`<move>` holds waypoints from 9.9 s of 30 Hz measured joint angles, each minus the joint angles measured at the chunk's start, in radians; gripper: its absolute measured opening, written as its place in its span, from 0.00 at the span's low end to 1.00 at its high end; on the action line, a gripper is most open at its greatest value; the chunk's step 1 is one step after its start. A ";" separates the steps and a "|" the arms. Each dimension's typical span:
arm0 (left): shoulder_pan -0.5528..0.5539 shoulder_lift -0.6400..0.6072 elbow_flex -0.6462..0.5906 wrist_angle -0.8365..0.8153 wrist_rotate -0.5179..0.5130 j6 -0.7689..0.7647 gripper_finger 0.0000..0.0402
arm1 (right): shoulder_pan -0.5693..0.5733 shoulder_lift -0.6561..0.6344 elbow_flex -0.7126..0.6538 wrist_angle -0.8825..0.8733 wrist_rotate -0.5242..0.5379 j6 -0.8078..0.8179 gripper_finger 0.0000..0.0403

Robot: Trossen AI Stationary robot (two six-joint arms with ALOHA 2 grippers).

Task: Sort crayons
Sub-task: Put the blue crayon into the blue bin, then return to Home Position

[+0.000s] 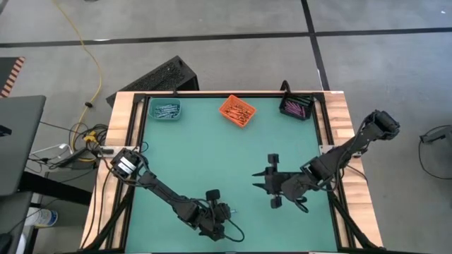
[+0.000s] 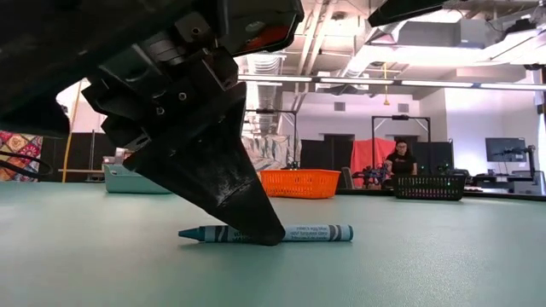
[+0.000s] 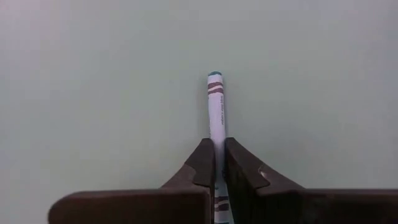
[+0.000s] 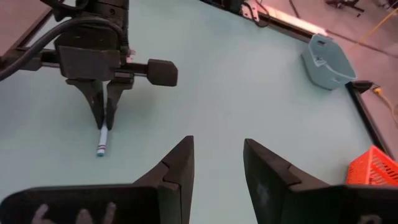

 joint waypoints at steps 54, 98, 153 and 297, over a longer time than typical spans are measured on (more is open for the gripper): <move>1.119 -0.864 -0.422 -0.595 -0.026 0.978 0.00 | 0.284 0.253 -0.262 0.590 0.021 0.357 0.33; 1.290 -0.955 -0.417 -0.425 0.259 0.997 0.41 | 0.294 0.063 -0.088 0.328 0.072 0.082 0.33; 0.414 -1.938 -1.303 0.364 0.235 0.656 0.41 | -0.885 -1.273 -0.800 0.190 -0.856 -0.206 0.33; 0.398 -2.146 -1.355 0.283 0.406 0.658 0.41 | -1.019 -1.305 -0.952 0.389 -1.010 -0.026 0.25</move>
